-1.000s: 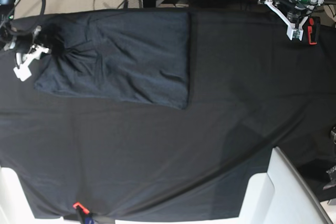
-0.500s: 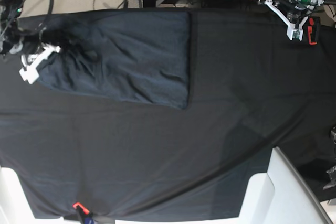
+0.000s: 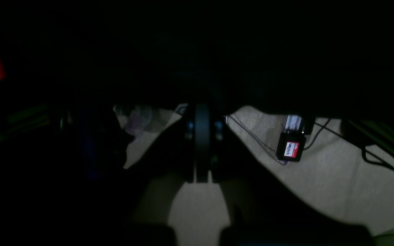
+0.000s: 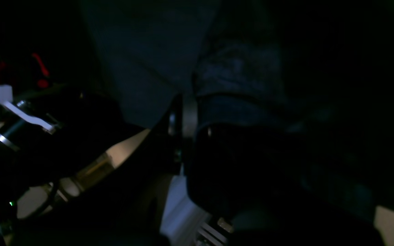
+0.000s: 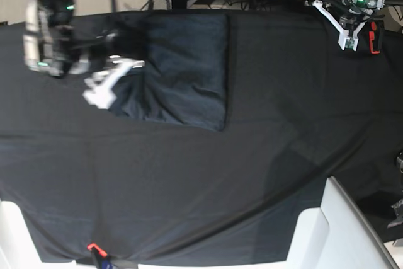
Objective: Fold the T-shirt properly
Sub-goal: 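Grasp the shirt end with the right gripper and fold it over the body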
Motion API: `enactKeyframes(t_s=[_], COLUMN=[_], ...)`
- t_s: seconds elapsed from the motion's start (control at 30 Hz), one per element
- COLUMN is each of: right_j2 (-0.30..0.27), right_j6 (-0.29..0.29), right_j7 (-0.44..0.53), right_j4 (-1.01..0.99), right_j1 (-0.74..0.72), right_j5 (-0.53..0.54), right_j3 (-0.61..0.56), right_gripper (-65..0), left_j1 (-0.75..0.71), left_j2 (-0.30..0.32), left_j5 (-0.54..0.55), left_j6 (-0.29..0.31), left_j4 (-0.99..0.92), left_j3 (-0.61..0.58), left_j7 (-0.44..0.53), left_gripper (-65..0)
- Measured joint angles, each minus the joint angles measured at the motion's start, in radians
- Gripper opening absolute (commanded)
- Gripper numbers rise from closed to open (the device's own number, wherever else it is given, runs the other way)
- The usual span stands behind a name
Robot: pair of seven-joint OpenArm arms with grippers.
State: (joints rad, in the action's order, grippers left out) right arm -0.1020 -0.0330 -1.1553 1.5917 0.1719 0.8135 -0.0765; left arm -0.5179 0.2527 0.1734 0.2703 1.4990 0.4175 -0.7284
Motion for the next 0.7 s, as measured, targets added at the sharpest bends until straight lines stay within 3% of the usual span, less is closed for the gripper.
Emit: enactKeyframes(t_s=[0.17,0.37,0.5,0.7], right_j2=[-0.03,-0.035,-0.034,-0.014], right_j6=[-0.217,-0.399,-0.454,-0.54], right_j7=[0.114,0.177,0.208,0.24], right_j4=[0.002,-0.032,-0.115,-0.177], right_j1=[-0.064,-0.161,-0.225,-0.276], right_j5=[0.004,0.006,-0.04,-0.059], right_j3=[-0.246,-0.433,-0.571,-0.685], right_gripper=[-65.0,-65.0,-65.0,-65.0], left_j1=[0.0,0.0,0.0,0.0], left_j2=[0.0,0.0,0.0,0.0], left_j5=[-0.001,0.0,0.0,-0.001], left_j6=[0.0,0.0,0.0,0.0], left_j4=[0.0,0.0,0.0,0.0], left_j3=[0.0,0.0,0.0,0.0], left_j7=[0.0,0.002,0.003,0.002], left_gripper=[-65.0,-65.0,-65.0,-65.0])
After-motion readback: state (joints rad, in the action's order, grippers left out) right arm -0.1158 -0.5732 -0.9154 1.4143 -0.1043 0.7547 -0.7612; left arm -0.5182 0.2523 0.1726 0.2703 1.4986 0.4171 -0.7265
